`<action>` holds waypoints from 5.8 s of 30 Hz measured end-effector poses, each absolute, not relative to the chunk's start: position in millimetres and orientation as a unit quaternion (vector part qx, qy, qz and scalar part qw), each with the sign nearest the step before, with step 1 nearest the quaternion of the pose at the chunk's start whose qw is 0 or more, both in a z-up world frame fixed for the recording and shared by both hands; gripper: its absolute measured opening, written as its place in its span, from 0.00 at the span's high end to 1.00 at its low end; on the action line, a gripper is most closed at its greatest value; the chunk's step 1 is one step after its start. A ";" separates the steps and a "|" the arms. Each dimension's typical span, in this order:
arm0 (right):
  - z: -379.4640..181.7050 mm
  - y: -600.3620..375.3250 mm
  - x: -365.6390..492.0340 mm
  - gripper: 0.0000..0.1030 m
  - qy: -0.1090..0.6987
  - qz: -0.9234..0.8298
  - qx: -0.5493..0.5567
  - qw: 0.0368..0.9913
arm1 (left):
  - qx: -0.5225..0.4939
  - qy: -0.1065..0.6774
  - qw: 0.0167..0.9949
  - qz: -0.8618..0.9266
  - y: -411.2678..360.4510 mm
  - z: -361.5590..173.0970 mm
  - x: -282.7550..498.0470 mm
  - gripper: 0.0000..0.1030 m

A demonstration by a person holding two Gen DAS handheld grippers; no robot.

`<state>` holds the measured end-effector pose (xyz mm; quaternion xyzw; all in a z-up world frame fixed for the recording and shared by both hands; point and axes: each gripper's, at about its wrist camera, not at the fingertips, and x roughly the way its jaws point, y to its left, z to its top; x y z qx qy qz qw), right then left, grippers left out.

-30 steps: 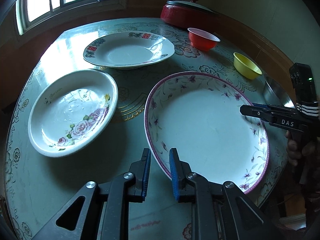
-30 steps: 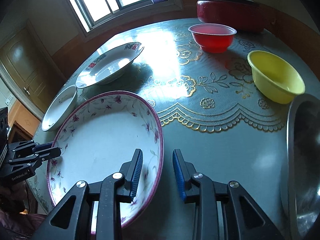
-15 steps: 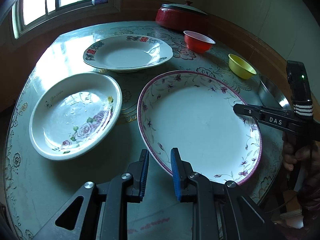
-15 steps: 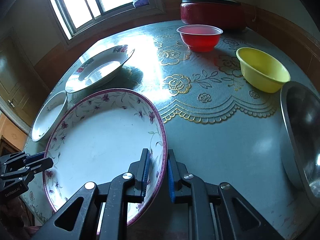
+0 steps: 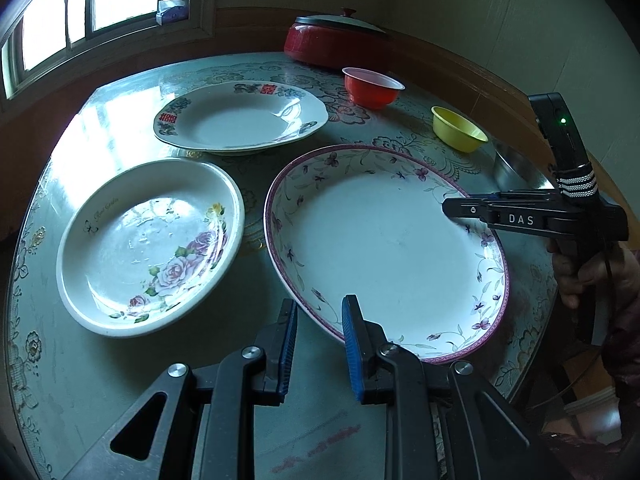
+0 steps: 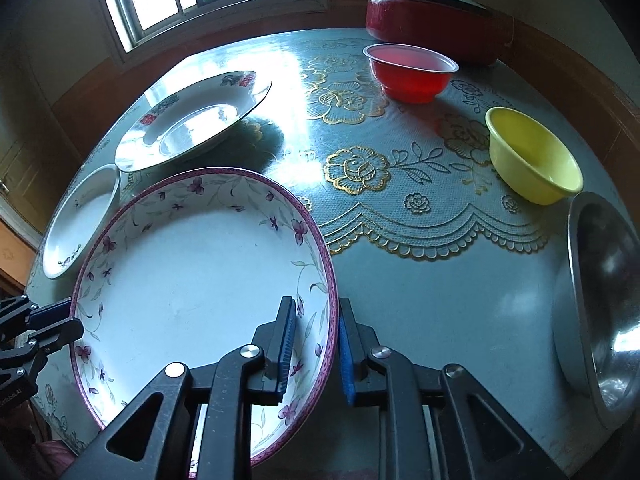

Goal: Organize plates and bowls
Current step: 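Move the right tool to the purple-rimmed plate's rim and grasp it, then move the left tool to the red-character plate and grasp its rim, then lift the red-character plate with the left tool and stack it onto the purple-rimmed plate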

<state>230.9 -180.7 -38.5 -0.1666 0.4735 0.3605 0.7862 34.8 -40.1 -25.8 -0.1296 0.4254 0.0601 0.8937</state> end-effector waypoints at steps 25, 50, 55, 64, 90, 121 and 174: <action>-40.3 -165.0 274.0 0.75 0.500 0.410 -0.183 0.741 | -0.137 0.429 0.883 0.130 -57.3 -22.9 40.5 0.81; -48.4 -84.1 337.8 0.63 0.587 0.461 0.163 0.645 | -0.274 0.376 0.860 0.209 107.0 6.0 84.8 0.73; -62.5 -63.6 344.5 0.63 0.601 0.450 0.176 0.636 | -0.280 0.377 0.858 0.207 140.0 1.0 111.9 0.70; -81.2 -26.9 345.2 0.63 0.616 0.446 0.167 0.627 | -0.285 0.395 0.853 0.188 175.3 -17.5 159.4 0.70; -90.6 -45.6 355.1 0.67 0.614 0.460 0.183 0.616 | -0.265 0.447 0.845 0.128 193.9 -41.9 227.4 0.68; -65.6 -89.9 343.3 0.84 0.572 0.423 0.092 0.697 | -0.216 0.441 0.863 0.119 150.5 -27.2 214.2 0.75; -9.0 -285.6 206.6 0.82 0.508 0.447 0.061 0.734 | -0.200 0.347 0.915 0.044 -19.2 26.1 50.2 0.70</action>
